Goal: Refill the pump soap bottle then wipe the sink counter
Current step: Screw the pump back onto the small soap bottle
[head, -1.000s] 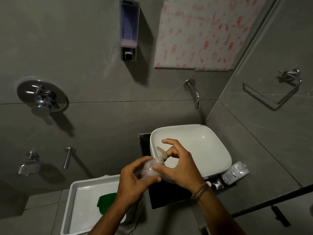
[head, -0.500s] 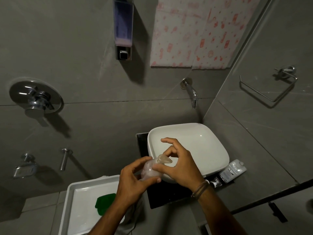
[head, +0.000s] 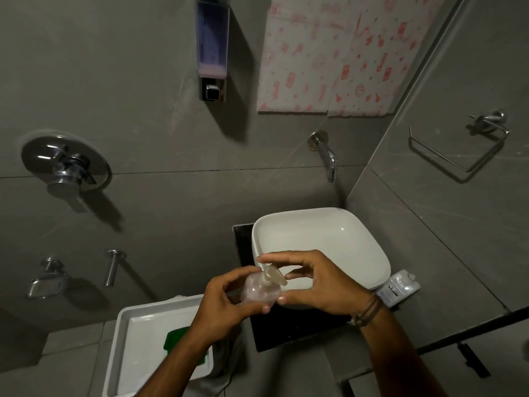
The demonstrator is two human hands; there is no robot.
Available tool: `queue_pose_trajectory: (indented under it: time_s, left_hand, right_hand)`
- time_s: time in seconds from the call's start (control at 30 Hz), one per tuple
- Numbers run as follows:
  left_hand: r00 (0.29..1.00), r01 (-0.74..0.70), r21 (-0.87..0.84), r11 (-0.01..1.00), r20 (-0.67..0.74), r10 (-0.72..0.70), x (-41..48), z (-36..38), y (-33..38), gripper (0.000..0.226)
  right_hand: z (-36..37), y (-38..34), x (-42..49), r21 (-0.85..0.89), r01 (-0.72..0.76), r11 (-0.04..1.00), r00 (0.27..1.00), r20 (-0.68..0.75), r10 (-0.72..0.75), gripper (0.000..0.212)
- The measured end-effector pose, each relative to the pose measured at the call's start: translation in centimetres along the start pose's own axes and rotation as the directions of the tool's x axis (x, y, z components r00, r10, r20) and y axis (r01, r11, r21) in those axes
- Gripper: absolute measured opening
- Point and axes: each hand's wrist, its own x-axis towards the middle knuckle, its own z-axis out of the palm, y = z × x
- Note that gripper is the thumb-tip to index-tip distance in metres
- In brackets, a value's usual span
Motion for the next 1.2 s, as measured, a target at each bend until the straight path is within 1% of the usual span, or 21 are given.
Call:
queue_pose_trajectory:
  time_s: [0.1,0.23,0.3,0.37,0.5,0.6,0.67,0.7,0.77,0.83,0.87,0.97,1.07,1.13,1.2]
  left_hand:
    - [0.999,0.017,0.006,1.0,0.046,-0.017,0.1,-0.5,0.0,0.071]
    - [0.996,0.024,0.012,1.0,0.08,-0.025,0.2,-0.7,0.0,0.071]
    - [0.998,0.021,0.008,1.0,0.067,-0.022,0.2,-0.7,-0.1,0.07]
    - [0.999,0.012,-0.001,1.0,0.033,-0.012,0.1,-0.4,-0.3,0.07]
    - [0.999,-0.014,-0.019,1.0,-0.05,0.013,-0.4,0.2,-0.4,0.071]
    - [0.998,-0.019,-0.038,0.999,-0.066,0.017,-0.7,0.4,-0.6,0.07]
    - [0.997,-0.018,-0.045,0.999,-0.073,0.015,-0.9,0.4,-0.7,0.069]
    - [0.997,-0.019,-0.045,0.999,-0.073,0.016,-1.0,0.4,-0.7,0.068]
    - [0.998,-0.022,-0.047,0.999,-0.067,0.019,-1.1,0.5,-1.0,0.064]
    - [0.998,-0.019,-0.058,0.998,-0.052,0.016,-1.1,0.7,-1.5,0.064]
    - [0.999,-0.014,-0.068,0.998,-0.05,0.011,-1.2,0.9,-1.8,0.065]
    - [0.998,0.001,-0.091,0.996,-0.061,-0.007,-1.5,1.9,-3.7,0.065]
    - [0.995,0.024,-0.028,0.999,-0.1,-0.027,-2.3,3.2,-6.3,0.066]
    - [0.993,0.065,-0.029,0.997,-0.095,-0.068,-2.7,4.1,-8.4,0.066]
    - [0.989,0.117,-0.048,0.992,-0.084,-0.121,-2.8,5.0,-10.3,0.065]
  right_hand:
    - [-1.0,-1.0,0.3,0.006,-0.031,0.999,0.996,0.089,0.031,0.062]
    - [-1.2,-0.9,0.8,0.045,-0.053,0.998,0.994,0.1,0.048,0.059]
    - [-0.8,-0.7,0.9,0.056,-0.059,0.997,0.997,0.06,0.056,0.055]
    - [-0.1,-0.4,0.9,0.065,-0.064,0.996,0.998,-0.014,0.065,0.052]
    - [1.8,0.0,0.6,0.131,-0.039,0.991,0.986,-0.155,0.06,0.051]
    - [2.6,0.0,0.4,0.156,-0.04,0.987,0.977,-0.199,0.071,0.052]
    - [2.7,0.2,0.2,0.168,-0.056,0.984,0.979,-0.184,0.087,0.057]
    - [2.7,0.4,0.1,0.174,-0.066,0.982,0.982,-0.165,0.095,0.064]
    - [2.7,1.2,-0.4,0.167,-0.092,0.982,0.985,-0.131,0.114,0.085]
    - [3.2,2.9,-1.2,0.147,-0.158,0.976,0.976,-0.13,0.177,0.099]
    - [3.8,4.0,-1.7,0.153,-0.205,0.967,0.964,-0.138,0.226,0.1]
    - [6.8,7.5,-3.1,0.197,-0.299,0.934,0.93,-0.159,0.332,0.088]
    - [9.8,10.7,-4.0,0.258,-0.311,0.915,0.894,-0.247,0.374,0.07]
    - [11.1,12.5,-4.4,0.283,-0.328,0.901,0.859,-0.307,0.409,0.06]
    - [12.2,14.5,-4.7,0.303,-0.36,0.883,0.83,-0.328,0.451,0.057]
